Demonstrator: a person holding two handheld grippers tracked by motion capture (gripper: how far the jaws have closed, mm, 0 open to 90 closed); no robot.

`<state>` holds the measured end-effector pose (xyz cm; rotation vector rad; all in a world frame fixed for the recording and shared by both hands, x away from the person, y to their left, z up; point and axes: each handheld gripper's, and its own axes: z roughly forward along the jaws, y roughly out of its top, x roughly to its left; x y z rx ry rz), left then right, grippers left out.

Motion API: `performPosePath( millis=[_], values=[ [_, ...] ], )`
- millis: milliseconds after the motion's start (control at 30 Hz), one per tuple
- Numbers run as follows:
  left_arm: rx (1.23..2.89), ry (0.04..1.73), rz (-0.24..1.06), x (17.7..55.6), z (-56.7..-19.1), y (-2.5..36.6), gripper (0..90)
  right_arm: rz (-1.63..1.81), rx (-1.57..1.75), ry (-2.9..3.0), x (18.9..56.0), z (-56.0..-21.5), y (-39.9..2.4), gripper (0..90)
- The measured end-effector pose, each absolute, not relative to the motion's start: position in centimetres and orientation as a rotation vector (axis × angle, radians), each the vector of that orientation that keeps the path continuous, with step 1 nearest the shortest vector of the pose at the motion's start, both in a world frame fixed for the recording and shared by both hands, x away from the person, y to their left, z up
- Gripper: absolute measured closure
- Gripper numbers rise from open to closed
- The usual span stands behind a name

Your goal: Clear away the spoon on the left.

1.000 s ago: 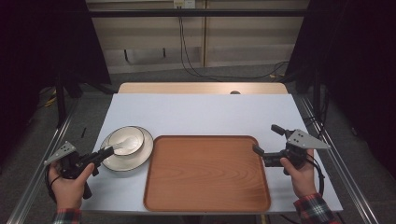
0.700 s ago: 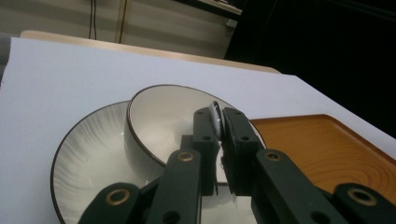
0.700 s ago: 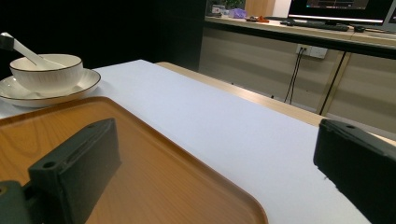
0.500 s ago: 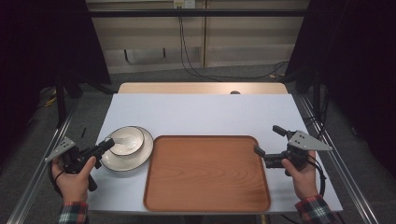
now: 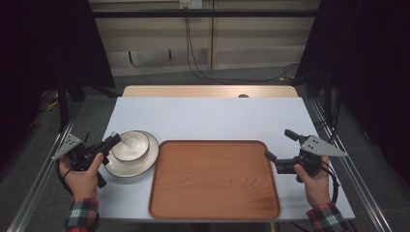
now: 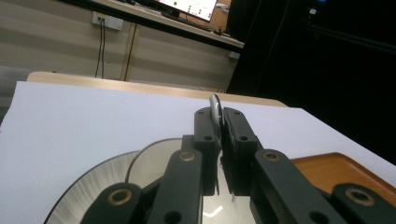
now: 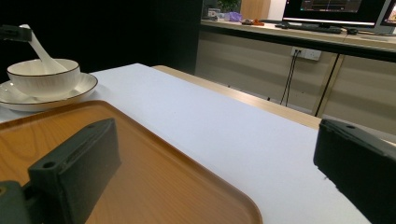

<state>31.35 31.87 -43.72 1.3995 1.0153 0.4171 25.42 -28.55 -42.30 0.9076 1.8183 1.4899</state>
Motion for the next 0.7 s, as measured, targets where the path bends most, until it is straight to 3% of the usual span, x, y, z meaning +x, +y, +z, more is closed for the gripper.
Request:
performPosePath(
  millis=[700],
  values=[
    [1.354, 1.001, 0.415, 33.4, -43.9, 30.2, 85.5, 1.498, 0.895, 1.824, 25.5, -42.4, -28.5, 0.0]
  ],
)
